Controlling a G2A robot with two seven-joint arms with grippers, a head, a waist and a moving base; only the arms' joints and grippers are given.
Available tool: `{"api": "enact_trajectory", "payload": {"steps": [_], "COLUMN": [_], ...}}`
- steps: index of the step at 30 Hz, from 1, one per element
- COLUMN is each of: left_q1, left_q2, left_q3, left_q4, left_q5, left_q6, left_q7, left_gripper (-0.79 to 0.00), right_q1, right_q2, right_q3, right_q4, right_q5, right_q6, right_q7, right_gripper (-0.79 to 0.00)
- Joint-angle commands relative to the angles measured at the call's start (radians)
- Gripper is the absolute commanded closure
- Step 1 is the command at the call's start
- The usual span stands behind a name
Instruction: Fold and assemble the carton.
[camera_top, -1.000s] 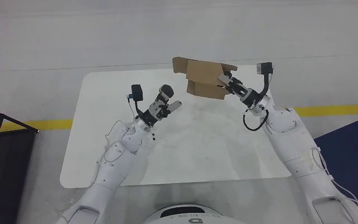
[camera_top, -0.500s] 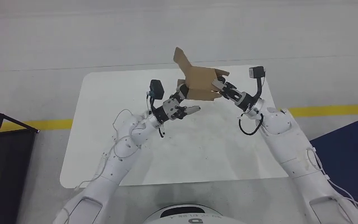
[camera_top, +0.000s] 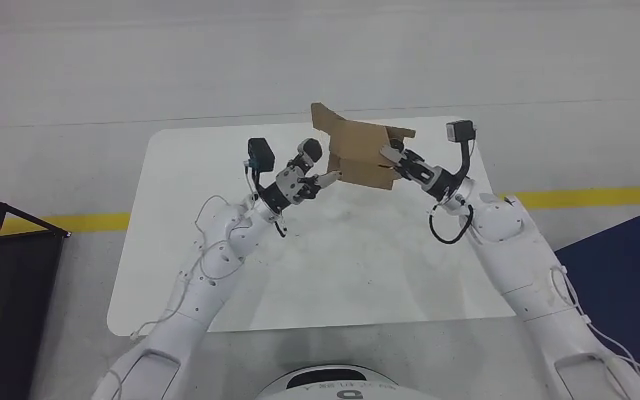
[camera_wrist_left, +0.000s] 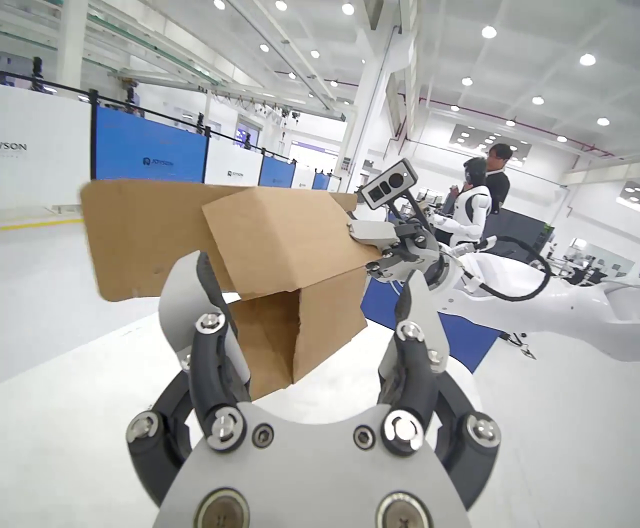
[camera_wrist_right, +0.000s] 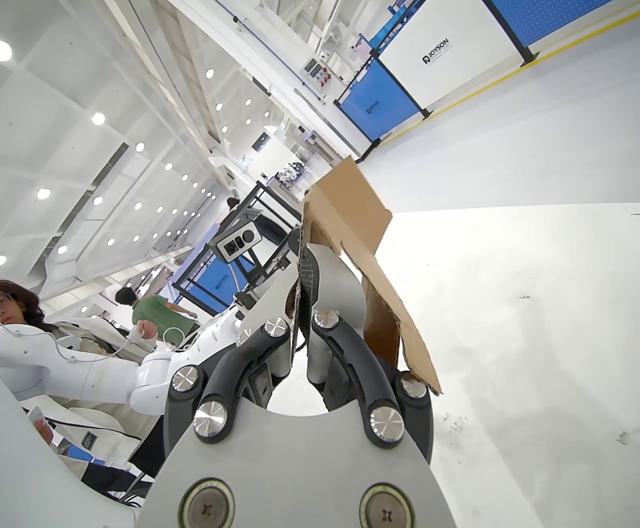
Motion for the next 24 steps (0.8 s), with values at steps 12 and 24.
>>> {"api": "enact_trajectory", "payload": {"steps": [12,24], "left_q1": [0.022,0.013], "left_q2": [-0.001,0.001], "left_q3": [-0.005,0.001], "left_q4": [-0.019,0.023], "left_q5": [-0.191,-0.743], "left_q6": [-0.055,-0.007], "left_q7": [0.038,-0.381], "left_gripper": [-0.351,-0.616], "right_q1": [0.036,0.021], "right_q2": [-0.008,-0.007], "right_q3": [-0.018,-0.001], "right_q4": [0.022,0.012], "right_q5": [-0.004,-0.026], "right_q6": [-0.009,-0.038], "right_q7": [0.029,0.029], "right_gripper": [0.000,0.000]}}
